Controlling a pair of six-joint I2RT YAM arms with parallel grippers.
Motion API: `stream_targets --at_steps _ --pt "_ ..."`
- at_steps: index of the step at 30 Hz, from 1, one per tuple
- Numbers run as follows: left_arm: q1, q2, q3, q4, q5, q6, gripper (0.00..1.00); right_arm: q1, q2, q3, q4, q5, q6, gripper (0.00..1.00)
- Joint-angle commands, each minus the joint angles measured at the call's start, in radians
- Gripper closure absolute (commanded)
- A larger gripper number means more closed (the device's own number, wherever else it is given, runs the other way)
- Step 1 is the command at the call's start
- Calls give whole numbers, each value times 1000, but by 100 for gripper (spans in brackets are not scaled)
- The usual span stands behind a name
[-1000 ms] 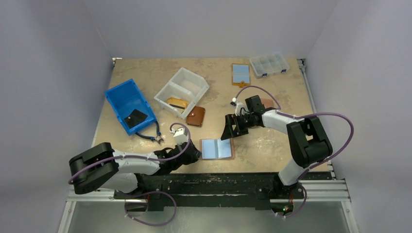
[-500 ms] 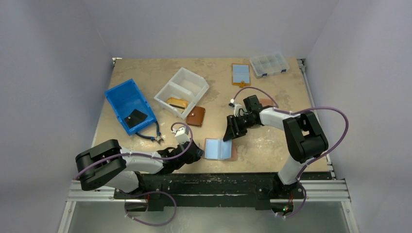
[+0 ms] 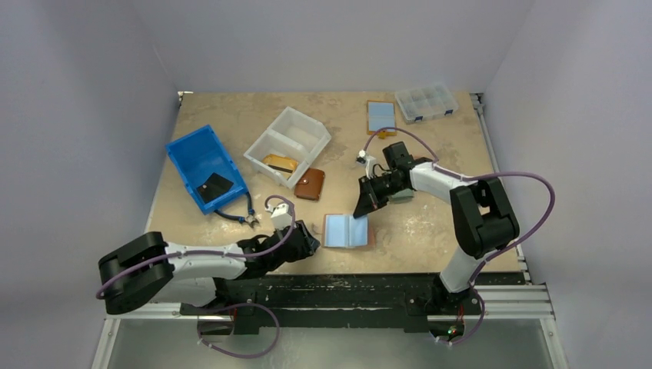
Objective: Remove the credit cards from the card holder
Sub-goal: Pick up the card holder from the center of the board.
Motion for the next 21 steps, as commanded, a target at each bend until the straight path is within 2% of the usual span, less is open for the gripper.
stream_targets --at_steps 1,3,8,15,16,19,21 --pt "2 -119 -11 -162 5 89 54 -8 -48 97 -24 52 -97 100" --pt "2 -170 -6 -209 5 108 49 -11 -47 140 -13 139 -112 100" --pt "2 -281 -11 -299 -4 114 47 -45 9 336 26 420 -170 100" --pt "2 -373 -35 -324 -8 113 45 -87 195 645 65 581 -189 100" --pt "2 -377 -33 -329 -8 115 45 -88 222 674 90 631 -177 95" --pt "2 -382 -26 -344 -3 120 44 -98 309 785 100 753 -140 61" --pt "2 -388 -25 -347 3 122 44 -114 349 843 86 795 -112 53"
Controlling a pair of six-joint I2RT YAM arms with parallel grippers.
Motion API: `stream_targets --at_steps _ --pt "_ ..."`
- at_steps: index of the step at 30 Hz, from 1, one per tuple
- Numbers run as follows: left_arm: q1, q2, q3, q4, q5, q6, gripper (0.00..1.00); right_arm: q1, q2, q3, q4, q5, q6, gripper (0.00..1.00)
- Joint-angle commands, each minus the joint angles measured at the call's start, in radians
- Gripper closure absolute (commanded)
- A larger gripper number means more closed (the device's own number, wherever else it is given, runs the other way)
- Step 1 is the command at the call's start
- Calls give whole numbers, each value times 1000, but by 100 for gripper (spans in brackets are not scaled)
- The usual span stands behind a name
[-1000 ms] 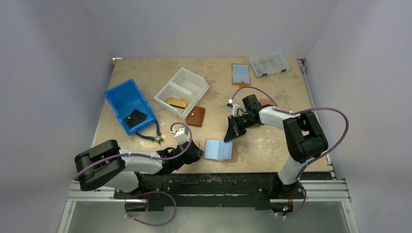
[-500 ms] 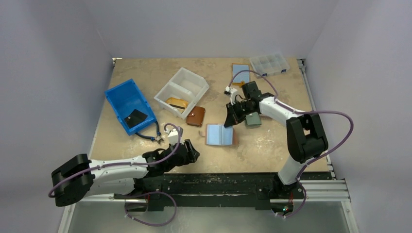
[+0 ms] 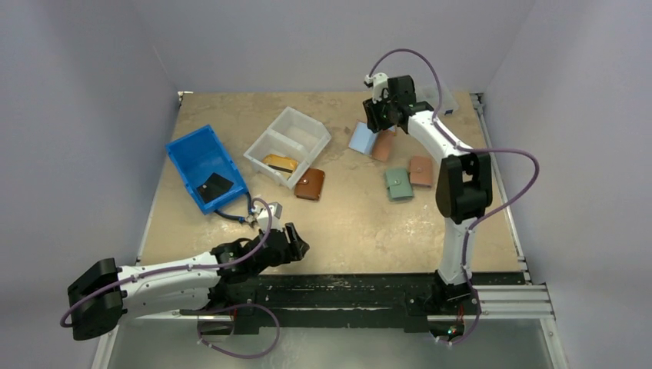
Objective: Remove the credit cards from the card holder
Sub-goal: Pick up the card holder from the center of the board, then place the card holder at the center of the board.
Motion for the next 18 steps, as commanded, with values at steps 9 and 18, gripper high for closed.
stream_targets --at_steps 9,18 --pt "2 -24 20 -14 -2 48 43 -92 -92 30 83 216 61 42" --pt "4 -26 183 -98 -95 236 19 -207 -550 -313 118 -279 -32 25"
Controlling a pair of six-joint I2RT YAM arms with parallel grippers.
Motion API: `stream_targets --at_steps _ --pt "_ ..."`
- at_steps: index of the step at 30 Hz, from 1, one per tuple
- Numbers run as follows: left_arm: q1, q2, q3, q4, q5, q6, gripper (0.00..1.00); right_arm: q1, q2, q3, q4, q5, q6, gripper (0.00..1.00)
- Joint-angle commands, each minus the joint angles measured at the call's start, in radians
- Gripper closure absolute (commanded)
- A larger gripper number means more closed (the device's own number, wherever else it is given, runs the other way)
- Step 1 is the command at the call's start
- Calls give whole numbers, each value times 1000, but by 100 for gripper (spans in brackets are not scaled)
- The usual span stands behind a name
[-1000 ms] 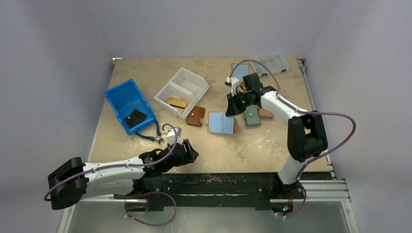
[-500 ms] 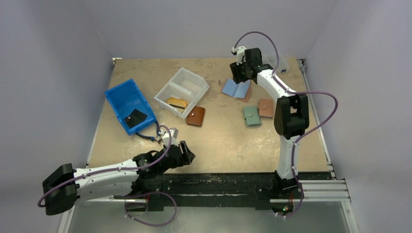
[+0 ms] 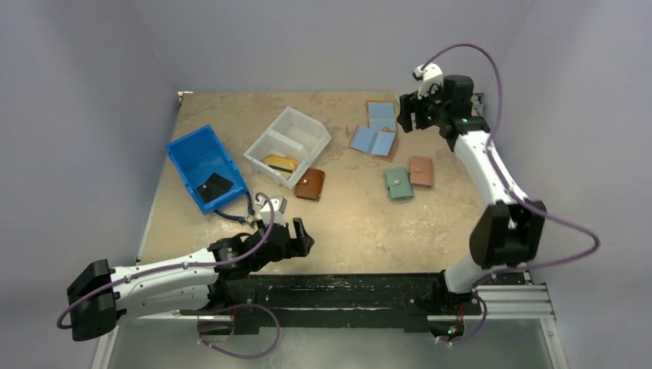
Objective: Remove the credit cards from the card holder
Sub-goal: Place the card holder at the center of the board, then reset both arms
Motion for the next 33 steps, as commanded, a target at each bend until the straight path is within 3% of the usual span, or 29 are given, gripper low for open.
stream_targets --at_steps 1,2,6,12,17,22,33 --pt "7 -14 142 -32 -114 164 12 -68 -276 -148 89 -310 -40 15" --pt "12 -20 171 -41 -138 193 6 -86 -329 -193 111 -339 -35 4" --pt "120 -38 303 -54 -117 323 1 -155 -527 -317 161 -358 24 1" --pt "469 22 489 -71 177 450 1 -275 -648 -305 71 -447 178 1" --pt "742 114 653 -143 459 492 1 -280 -744 -307 55 -380 304 1" --pt "776 128 790 -230 480 539 1 -279 -781 -228 -60 -335 300 1" --pt "776 69 828 -266 499 570 1 -280 -805 -150 -130 -255 420 1"
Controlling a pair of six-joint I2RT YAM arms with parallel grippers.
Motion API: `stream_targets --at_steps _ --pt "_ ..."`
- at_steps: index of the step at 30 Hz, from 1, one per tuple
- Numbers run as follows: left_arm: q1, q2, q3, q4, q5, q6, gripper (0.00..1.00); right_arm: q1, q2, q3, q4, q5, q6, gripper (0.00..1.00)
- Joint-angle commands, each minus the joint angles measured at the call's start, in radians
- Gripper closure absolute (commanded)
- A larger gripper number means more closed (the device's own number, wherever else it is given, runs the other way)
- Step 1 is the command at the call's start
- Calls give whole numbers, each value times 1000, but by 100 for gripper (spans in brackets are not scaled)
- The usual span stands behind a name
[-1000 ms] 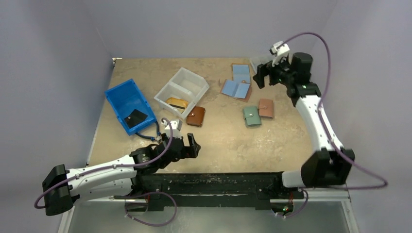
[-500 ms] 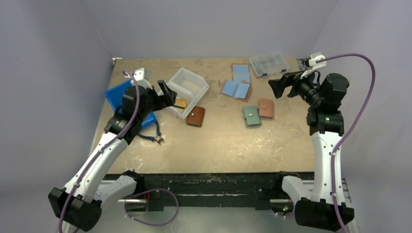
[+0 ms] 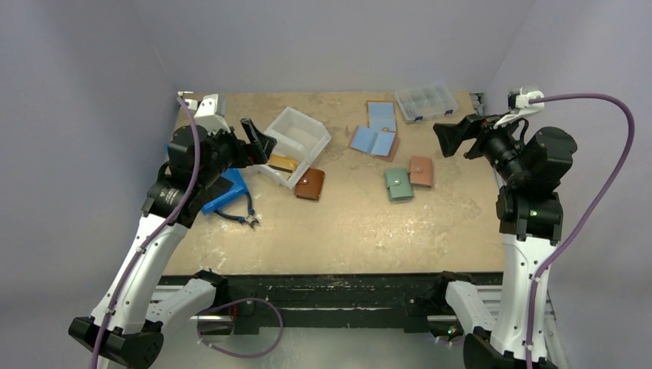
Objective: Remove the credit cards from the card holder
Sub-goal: Reset both arms
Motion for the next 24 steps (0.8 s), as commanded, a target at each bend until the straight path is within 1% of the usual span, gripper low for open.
stream_targets --at_steps 1,4,15,24 --pt "3 -12 46 -30 30 49 1 -2 -10 22 -21 49 78 1" --pt "3 -25 42 -28 35 55 1 -2 -21 -10 20 18 98 1" --pt "3 -37 7 16 87 47 1 -2 -44 -26 25 58 80 1" --pt "3 -39 -21 38 98 56 1 -2 -48 -47 50 65 84 1"
